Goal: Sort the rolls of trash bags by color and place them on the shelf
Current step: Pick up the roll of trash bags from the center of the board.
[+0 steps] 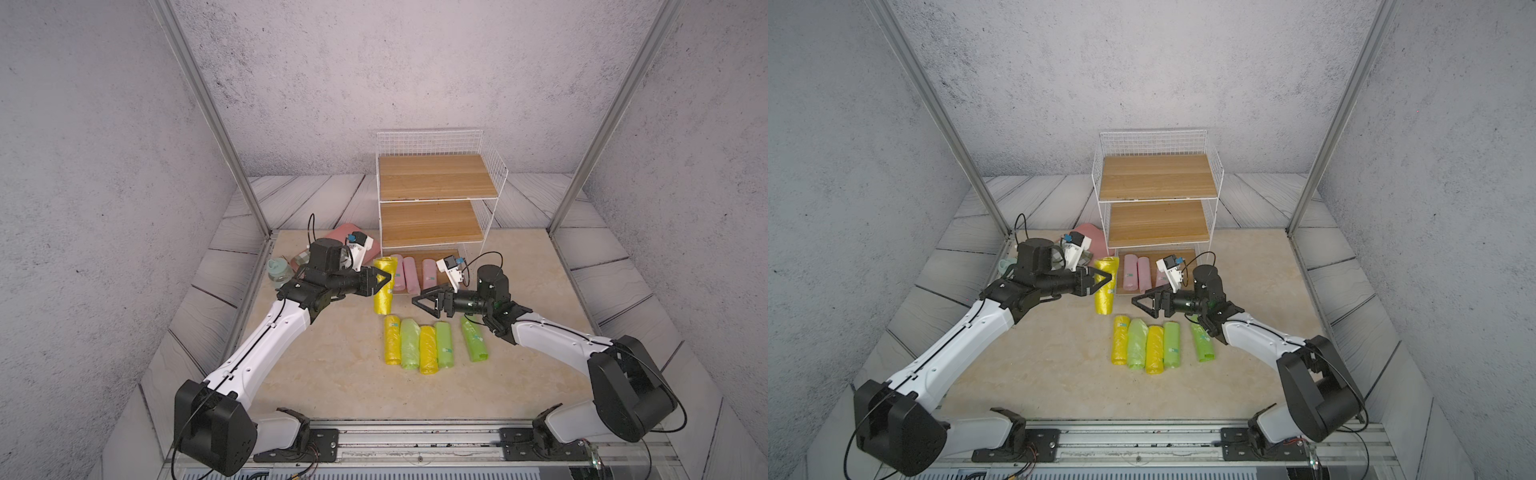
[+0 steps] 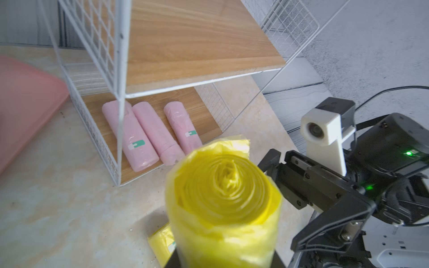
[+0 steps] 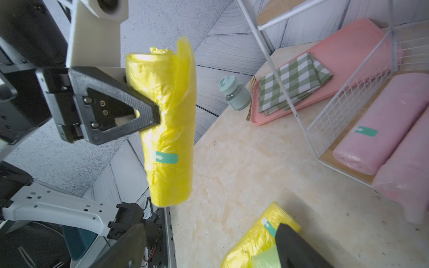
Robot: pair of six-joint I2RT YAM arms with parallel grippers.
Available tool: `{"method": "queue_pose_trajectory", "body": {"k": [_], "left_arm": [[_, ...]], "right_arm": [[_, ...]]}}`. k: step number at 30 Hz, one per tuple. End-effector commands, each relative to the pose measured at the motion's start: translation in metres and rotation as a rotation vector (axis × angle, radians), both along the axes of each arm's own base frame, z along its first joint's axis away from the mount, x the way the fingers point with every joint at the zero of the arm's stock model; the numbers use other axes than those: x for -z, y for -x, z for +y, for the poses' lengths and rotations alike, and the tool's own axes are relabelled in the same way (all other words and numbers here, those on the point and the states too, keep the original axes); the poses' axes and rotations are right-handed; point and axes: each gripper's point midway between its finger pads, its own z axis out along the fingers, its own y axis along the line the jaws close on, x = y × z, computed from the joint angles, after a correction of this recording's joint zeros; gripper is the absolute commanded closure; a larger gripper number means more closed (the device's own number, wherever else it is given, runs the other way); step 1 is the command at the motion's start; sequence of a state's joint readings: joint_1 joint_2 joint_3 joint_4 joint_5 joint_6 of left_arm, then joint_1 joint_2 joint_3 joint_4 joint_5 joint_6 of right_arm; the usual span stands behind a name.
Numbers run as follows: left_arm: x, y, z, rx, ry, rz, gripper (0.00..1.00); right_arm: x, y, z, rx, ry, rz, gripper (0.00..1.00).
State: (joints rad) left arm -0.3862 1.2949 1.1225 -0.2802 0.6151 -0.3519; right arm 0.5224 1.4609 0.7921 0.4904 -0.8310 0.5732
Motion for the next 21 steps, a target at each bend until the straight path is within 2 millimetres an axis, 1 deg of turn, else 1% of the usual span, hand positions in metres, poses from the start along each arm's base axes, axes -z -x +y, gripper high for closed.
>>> {"method": "queue_pose_trajectory", "body": {"k": [1, 13, 19, 21], "left_arm": [[-0.022, -0.003, -0.008, 0.042, 0.081, -0.056, 1.00], [-0.036, -0.008, -0.019, 0.085, 0.161, -0.092, 1.00], [-0.038, -0.007, -0.024, 0.110, 0.191, -0.101, 1.00], [-0.035, -0.007, -0.023, 0.111, 0.189, -0.094, 1.00]], "right_arm": [[-0.018, 0.001, 0.012, -0.044, -0.056, -0.044, 0.09], [-0.037, 0.008, 0.035, -0.093, -0.134, -0.118, 0.14], [-0.039, 0.009, 0.046, -0.116, -0.138, -0.123, 0.18], [-0.039, 0.009, 0.048, -0.115, -0.143, -0.129, 0.19]]}}
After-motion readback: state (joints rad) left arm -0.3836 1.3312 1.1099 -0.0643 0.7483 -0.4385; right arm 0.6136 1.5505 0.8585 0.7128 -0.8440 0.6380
